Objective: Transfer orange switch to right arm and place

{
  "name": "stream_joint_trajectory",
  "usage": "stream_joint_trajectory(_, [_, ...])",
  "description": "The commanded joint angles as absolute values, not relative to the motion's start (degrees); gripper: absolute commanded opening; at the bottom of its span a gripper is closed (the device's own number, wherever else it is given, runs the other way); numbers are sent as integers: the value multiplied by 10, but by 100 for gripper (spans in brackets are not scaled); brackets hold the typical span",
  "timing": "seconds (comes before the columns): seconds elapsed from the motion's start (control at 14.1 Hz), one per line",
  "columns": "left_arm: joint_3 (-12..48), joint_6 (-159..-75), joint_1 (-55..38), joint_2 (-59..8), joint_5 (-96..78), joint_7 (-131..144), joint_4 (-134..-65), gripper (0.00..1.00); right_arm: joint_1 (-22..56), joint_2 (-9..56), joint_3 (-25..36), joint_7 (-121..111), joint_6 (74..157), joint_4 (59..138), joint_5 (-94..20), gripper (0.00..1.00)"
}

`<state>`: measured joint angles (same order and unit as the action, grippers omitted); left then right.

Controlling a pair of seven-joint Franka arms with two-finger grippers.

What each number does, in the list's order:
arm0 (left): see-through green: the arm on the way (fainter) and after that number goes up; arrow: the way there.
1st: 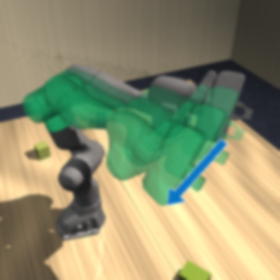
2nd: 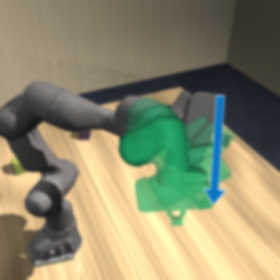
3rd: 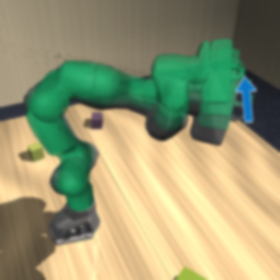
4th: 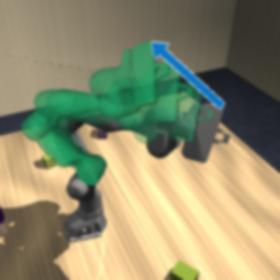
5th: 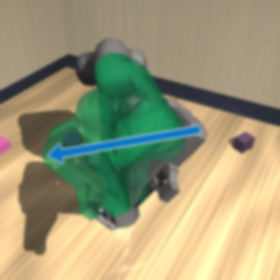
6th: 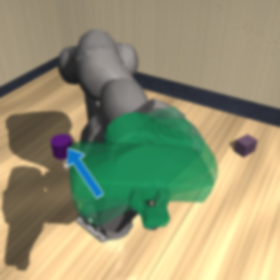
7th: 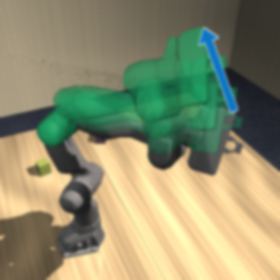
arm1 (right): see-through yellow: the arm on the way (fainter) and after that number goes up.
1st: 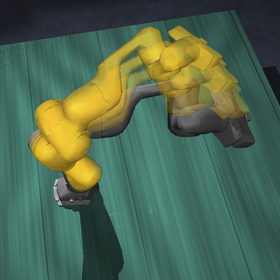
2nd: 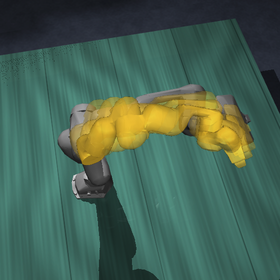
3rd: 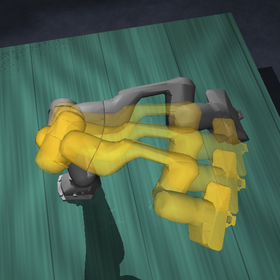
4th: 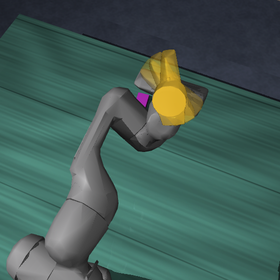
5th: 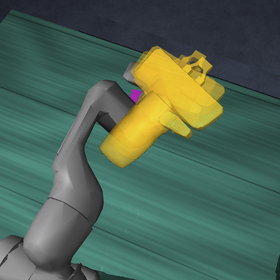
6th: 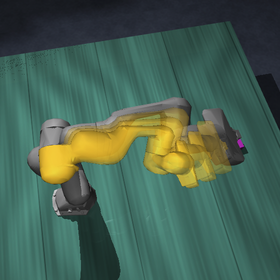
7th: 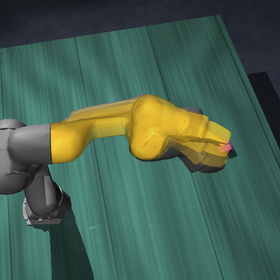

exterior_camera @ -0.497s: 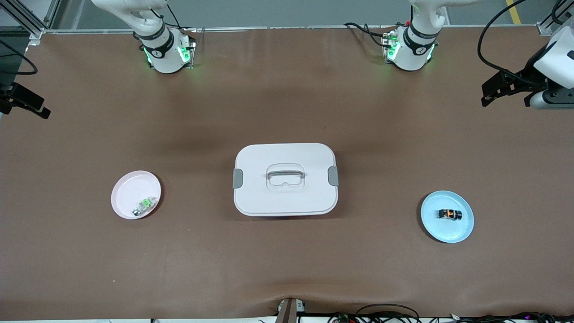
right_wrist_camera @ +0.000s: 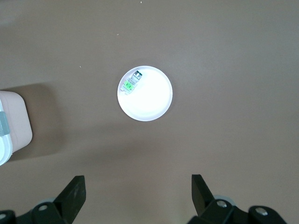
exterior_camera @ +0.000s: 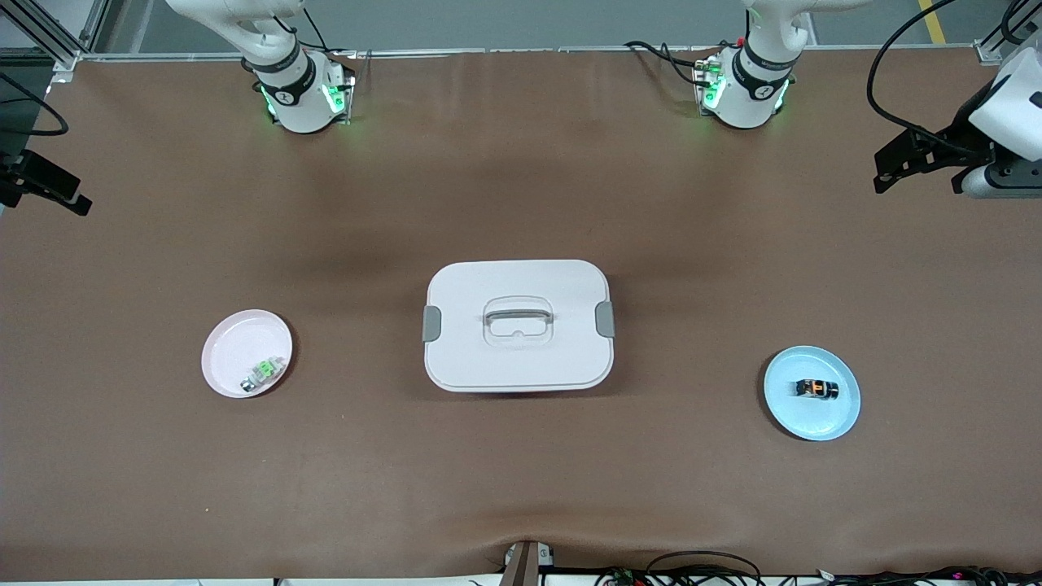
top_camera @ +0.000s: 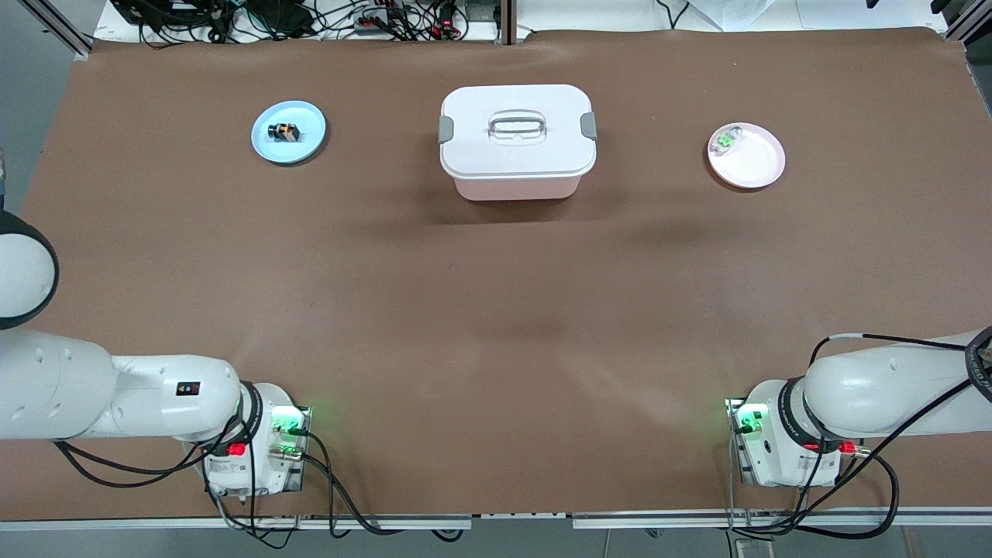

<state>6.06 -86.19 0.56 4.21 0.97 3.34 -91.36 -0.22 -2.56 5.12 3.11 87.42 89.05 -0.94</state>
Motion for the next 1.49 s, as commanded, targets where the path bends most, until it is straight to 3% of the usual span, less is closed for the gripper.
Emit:
stream_joint_trajectory(0.0, [59,-848,9,36,8,22,-898,100,-4,-27,50,37,874,886,-12,100])
stream_joint_trajectory(0.71, [58,-868,22,12,8,22,-910,100,-4,-27,50,37,873,886,-12,100])
stream_joint_trajectory(1.21, [58,-1045,41,-3,9,20,-1019,100,-4,-27,50,37,873,886,-12,100])
stream_joint_trajectory(1.42, [58,-1089,41,-43,10,15,-1023,100,-4,-27,50,37,873,886,-12,100])
